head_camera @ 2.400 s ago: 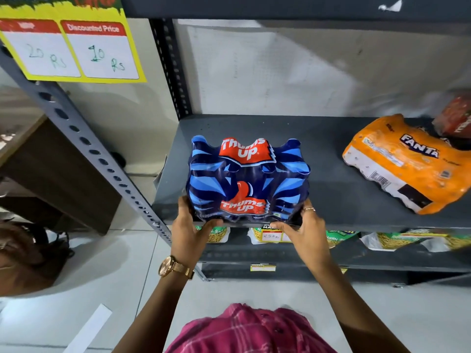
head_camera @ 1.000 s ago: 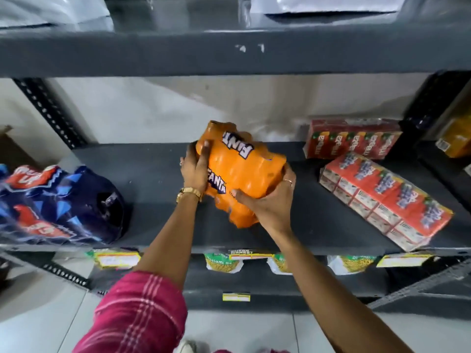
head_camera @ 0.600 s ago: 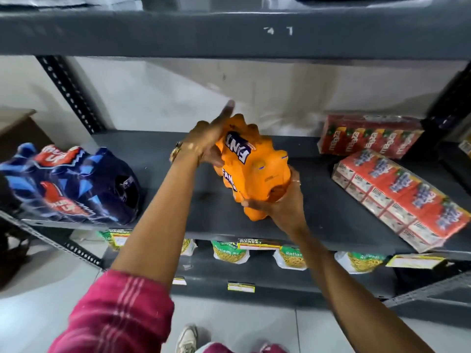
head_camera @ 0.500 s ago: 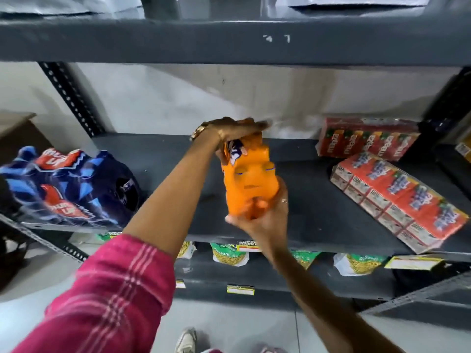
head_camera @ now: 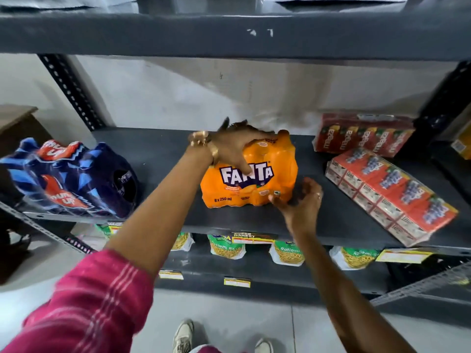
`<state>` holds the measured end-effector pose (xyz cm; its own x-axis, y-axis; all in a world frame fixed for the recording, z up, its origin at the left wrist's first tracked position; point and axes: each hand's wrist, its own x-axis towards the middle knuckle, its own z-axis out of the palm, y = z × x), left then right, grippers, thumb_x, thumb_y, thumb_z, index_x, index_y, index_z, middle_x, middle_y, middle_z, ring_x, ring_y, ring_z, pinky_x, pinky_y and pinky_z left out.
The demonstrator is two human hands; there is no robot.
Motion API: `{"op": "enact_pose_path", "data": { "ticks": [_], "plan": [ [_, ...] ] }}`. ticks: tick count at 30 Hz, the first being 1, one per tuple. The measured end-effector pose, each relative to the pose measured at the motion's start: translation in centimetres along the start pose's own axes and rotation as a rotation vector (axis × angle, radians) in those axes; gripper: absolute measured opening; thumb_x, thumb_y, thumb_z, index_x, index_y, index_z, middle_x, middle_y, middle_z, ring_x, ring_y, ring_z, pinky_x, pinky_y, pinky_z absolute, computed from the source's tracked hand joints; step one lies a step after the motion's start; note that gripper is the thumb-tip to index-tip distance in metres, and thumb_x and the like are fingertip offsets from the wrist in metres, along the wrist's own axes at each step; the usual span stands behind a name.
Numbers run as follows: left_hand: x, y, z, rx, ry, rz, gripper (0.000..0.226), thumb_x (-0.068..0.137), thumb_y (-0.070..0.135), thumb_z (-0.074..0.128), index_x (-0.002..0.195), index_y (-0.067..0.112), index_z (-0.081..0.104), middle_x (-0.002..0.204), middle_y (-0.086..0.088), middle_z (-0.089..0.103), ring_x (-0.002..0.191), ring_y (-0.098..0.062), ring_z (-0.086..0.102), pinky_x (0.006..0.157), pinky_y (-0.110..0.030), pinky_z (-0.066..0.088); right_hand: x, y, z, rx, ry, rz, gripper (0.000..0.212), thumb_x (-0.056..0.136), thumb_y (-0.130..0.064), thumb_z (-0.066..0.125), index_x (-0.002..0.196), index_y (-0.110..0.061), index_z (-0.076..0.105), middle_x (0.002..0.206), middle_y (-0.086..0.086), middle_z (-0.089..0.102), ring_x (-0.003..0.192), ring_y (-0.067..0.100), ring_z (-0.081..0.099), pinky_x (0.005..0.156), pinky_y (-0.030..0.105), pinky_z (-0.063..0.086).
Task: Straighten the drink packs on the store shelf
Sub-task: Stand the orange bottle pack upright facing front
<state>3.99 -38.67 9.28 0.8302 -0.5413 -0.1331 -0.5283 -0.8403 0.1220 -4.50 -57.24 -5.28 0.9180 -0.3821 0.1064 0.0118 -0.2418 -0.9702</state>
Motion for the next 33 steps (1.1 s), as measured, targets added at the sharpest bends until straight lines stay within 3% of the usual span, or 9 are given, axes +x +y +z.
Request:
{"op": "enact_pose_path", "data": {
  "ticks": [2, 5, 8, 11, 15, 19, 22, 27, 33],
  "plan": [
    [-1.7, 1.1, 2.4, 0.108, 0.385, -0.134, 0.120, 0.061, 0.061, 0.075, 0.151, 0.031, 0.002, 0.161, -0.008, 0.011, 0.148, -0.032, 0.004, 0.116, -0.054, -0.009, 2.9, 0.1, -1.5, -0.075, -0.182, 0.047, 0.114, 0.052, -0.032, 0.094, 0.144, -0.009, 0.030, 0.146, 0.014, 0.041, 0.134, 0.030, 0.042, 0.110, 0.050, 0.039],
    [-6.1, 1.0, 8.5, -0.300, 0.898, -0.501, 0.134, 0.052, 0.065, 0.075, 0.151, 0.025, -0.006, 0.162, -0.006, 0.001, 0.148, -0.025, -0.004, 0.115, -0.040, -0.014, 4.0, -0.5, -1.3, -0.078, -0.491, 0.115, 0.109, 0.046, -0.034, 0.095, 0.138, -0.018, 0.040, 0.133, 0.003, 0.059, 0.120, 0.022, 0.058, 0.100, 0.047, 0.049],
    [-8.1, 0.6, 12.7, -1.008, 0.683, -0.592, 0.135, 0.043, 0.053, 0.090, 0.149, 0.016, 0.016, 0.152, -0.009, 0.035, 0.142, -0.022, 0.028, 0.117, -0.044, 0.021, 2.9, 0.0, -1.1, -0.181, -0.500, 0.085, 0.104, 0.045, -0.036, 0.095, 0.131, -0.021, 0.039, 0.120, -0.009, 0.055, 0.112, 0.012, 0.053, 0.089, 0.028, 0.045],
    [-8.8, 0.0, 14.7, -0.915, 0.459, -0.541, 0.108, 0.047, 0.036, 0.094, 0.132, 0.012, 0.033, 0.121, -0.001, 0.058, 0.112, -0.023, 0.057, 0.093, -0.036, 0.049, 1.3, 0.5, -1.8, -0.257, -0.499, 0.048, 0.108, 0.049, -0.038, 0.094, 0.136, -0.019, 0.034, 0.134, 0.004, 0.053, 0.122, 0.021, 0.050, 0.095, 0.033, 0.044],
    [-9.9, -1.4, 16.2, -0.851, 0.456, -0.527, 0.098, 0.042, 0.030, 0.096, 0.117, 0.022, 0.032, 0.100, 0.011, 0.059, 0.091, -0.014, 0.058, 0.076, -0.029, 0.049, -1.8, 0.6, -2.3, -0.340, -0.479, -0.014, 0.112, 0.048, -0.037, 0.095, 0.139, -0.014, 0.033, 0.136, 0.010, 0.054, 0.126, 0.029, 0.051, 0.098, 0.039, 0.045],
    [-11.5, -1.4, 18.5, -0.902, 0.524, -0.545, 0.077, 0.058, 0.023, 0.090, 0.101, 0.040, 0.028, 0.088, 0.019, 0.061, 0.077, -0.001, 0.061, 0.059, -0.014, 0.047, -5.2, 0.9, -1.7, -0.388, -0.310, -0.067, 0.092, 0.056, -0.032, 0.092, 0.131, -0.009, 0.044, 0.123, 0.013, 0.065, 0.112, 0.034, 0.062, 0.087, 0.035, 0.049],
    [-11.9, -1.5, 19.0, -0.933, 0.555, -0.551, 0.071, 0.063, 0.023, 0.087, 0.098, 0.045, 0.028, 0.088, 0.017, 0.065, 0.078, 0.003, 0.063, 0.059, -0.015, 0.047, -6.6, 1.4, -1.1, -0.401, -0.209, -0.100, 0.073, 0.064, -0.025, 0.089, 0.123, -0.008, 0.050, 0.112, 0.013, 0.070, 0.102, 0.035, 0.066, 0.076, 0.026, 0.045],
    [-11.9, -1.2, 19.5, -0.950, 0.603, -0.519, 0.070, 0.068, 0.020, 0.084, 0.109, 0.040, 0.030, 0.096, 0.012, 0.065, 0.082, 0.002, 0.064, 0.062, -0.006, 0.049, -6.7, 1.8, -1.0, -0.454, -0.161, -0.138, 0.062, 0.073, -0.023, 0.083, 0.122, -0.004, 0.051, 0.110, 0.016, 0.070, 0.099, 0.038, 0.066, 0.076, 0.031, 0.047],
    [-11.8, -0.2, 18.9, -0.948, 0.644, -0.520, 0.068, 0.071, 0.018, 0.082, 0.118, 0.014, 0.034, 0.116, -0.013, 0.064, 0.104, -0.031, 0.064, 0.085, -0.050, 0.056, -6.7, 1.2, -0.2, -0.432, -0.116, -0.113, 0.062, 0.075, -0.017, 0.081, 0.127, -0.004, 0.048, 0.114, 0.018, 0.067, 0.105, 0.039, 0.062, 0.079, 0.032, 0.044]
  ]
}}
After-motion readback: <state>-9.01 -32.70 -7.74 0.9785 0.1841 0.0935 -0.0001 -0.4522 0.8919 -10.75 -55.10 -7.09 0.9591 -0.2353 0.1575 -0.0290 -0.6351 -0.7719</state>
